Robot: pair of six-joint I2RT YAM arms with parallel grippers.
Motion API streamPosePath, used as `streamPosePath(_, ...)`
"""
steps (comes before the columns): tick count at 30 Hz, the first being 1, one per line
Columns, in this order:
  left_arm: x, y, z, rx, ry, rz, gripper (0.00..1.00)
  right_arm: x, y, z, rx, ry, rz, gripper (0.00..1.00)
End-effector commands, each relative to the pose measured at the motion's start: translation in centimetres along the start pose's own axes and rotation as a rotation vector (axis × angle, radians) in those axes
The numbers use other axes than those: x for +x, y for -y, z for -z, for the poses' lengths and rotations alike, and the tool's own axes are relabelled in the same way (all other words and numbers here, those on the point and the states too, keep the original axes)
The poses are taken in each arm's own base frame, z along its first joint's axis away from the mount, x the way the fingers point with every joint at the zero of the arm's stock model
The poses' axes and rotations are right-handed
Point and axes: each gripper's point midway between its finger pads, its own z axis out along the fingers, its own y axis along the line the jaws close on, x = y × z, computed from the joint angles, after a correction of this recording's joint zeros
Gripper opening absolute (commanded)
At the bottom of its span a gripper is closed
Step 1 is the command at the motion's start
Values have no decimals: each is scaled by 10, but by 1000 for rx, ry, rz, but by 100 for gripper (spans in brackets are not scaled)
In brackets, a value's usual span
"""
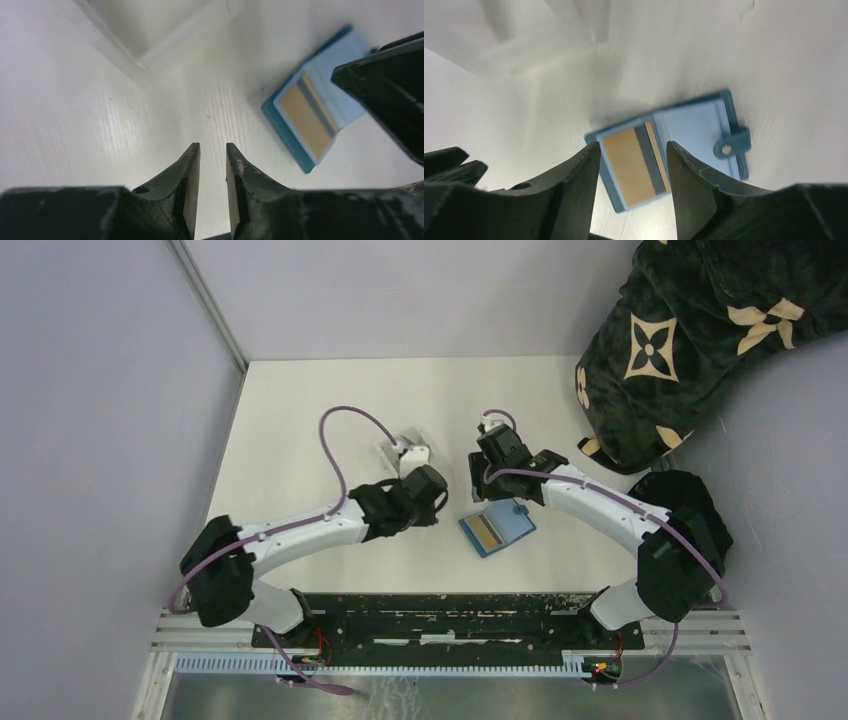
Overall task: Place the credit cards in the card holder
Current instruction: Insert the credit card into the card holder, then pick up the credit card from the storage box.
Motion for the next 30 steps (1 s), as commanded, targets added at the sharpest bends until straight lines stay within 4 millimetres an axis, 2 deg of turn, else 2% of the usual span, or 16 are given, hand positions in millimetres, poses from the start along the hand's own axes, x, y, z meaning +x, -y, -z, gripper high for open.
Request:
streamPosePath(1, -62, -43, 27, -73, 152, 103, 36, -75, -29, 12, -42, 179, 98, 58)
streamPosePath(6, -88, -87, 35, -113, 204, 225, 42, -115, -60, 4, -62, 197, 225, 58)
streamPosePath(12, -96, -113, 26, -134, 220, 314, 47, -152, -96, -14, -108, 192, 261, 59)
streamPosePath(16, -93, -119, 10, -126, 195, 356, 47, -158, -118, -42, -146, 114, 284, 61)
streamPosePath(20, -93, -124, -1, -128, 188, 378, 47, -166, -138, -61, -201, 97, 282, 61)
streamPosePath(30, -92, -134, -20, -112, 170, 439, 46, -164, -165, -97, -297, 43, 236, 61)
